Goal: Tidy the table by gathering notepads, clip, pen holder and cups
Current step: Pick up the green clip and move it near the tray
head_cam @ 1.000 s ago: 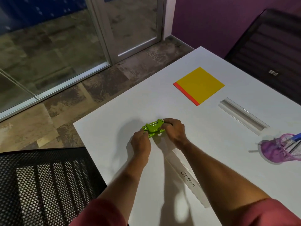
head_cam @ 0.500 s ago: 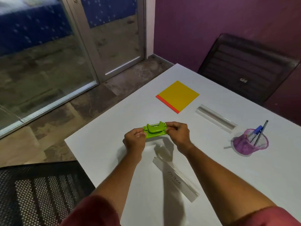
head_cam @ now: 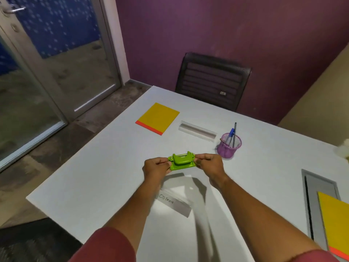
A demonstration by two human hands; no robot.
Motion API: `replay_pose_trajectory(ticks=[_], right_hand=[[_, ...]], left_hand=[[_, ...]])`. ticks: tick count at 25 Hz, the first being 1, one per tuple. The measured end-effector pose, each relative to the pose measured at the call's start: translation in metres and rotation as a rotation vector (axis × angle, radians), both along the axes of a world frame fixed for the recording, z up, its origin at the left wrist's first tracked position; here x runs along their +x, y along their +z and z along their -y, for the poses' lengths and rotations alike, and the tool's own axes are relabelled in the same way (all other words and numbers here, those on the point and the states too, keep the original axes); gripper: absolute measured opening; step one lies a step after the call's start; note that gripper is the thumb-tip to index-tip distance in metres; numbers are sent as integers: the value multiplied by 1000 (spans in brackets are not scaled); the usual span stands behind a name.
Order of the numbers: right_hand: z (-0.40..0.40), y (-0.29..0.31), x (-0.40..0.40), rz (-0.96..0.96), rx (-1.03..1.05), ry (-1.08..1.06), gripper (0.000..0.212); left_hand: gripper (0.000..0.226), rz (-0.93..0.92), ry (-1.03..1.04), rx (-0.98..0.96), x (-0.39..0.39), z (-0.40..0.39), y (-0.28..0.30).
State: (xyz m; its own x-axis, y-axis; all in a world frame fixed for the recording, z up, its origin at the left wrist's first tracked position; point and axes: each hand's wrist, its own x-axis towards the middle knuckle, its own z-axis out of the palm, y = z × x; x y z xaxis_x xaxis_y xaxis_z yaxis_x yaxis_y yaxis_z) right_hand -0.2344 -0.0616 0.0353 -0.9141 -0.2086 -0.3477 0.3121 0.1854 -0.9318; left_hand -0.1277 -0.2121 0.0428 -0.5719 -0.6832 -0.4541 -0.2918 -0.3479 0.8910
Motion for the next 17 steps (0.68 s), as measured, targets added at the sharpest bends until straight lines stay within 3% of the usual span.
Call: replay_pose_trajectory(ticks=[17], right_hand=[[-263,-9,54,12,68,-414,18]], left_hand=[[18,63,-452,-8,-19,-230,-10]])
